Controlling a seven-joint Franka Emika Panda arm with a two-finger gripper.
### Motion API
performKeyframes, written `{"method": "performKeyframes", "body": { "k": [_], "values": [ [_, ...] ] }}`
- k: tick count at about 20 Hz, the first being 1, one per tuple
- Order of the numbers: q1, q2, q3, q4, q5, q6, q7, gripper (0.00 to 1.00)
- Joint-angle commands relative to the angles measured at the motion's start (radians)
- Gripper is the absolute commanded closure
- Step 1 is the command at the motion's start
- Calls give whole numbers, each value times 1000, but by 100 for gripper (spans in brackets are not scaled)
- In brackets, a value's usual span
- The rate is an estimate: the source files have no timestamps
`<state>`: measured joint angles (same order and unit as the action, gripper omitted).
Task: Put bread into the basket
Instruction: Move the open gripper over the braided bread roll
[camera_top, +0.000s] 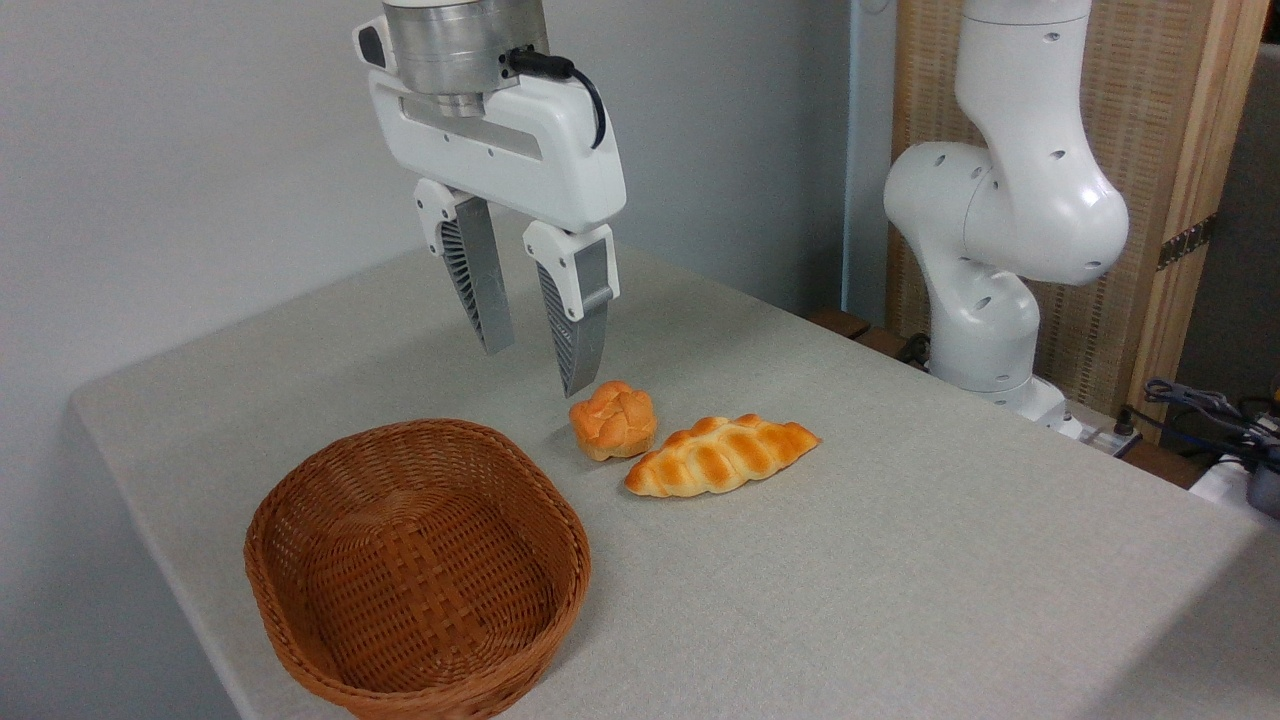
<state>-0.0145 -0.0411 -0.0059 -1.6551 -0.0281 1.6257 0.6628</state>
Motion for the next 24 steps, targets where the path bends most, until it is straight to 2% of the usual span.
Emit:
{"method": "performKeyframes", "body": {
  "k": [1, 10, 13, 17, 19, 22, 24],
  "values": [
    [-2, -5, 4, 11, -13, -20, 9, 0],
    [-5, -13, 4, 0, -13, -18, 8, 0],
    [-5, -54, 4, -52, -13, -18, 11, 0],
    [-7, -143, 7, -178, -12, -17, 12, 0],
    [-19, -213, 9, -273, -12, -10, 12, 0],
    [-34, -314, 9, -435, -12, 48, 24, 0],
    [-42, -382, 10, -541, -10, 103, 72, 0]
  ]
}}
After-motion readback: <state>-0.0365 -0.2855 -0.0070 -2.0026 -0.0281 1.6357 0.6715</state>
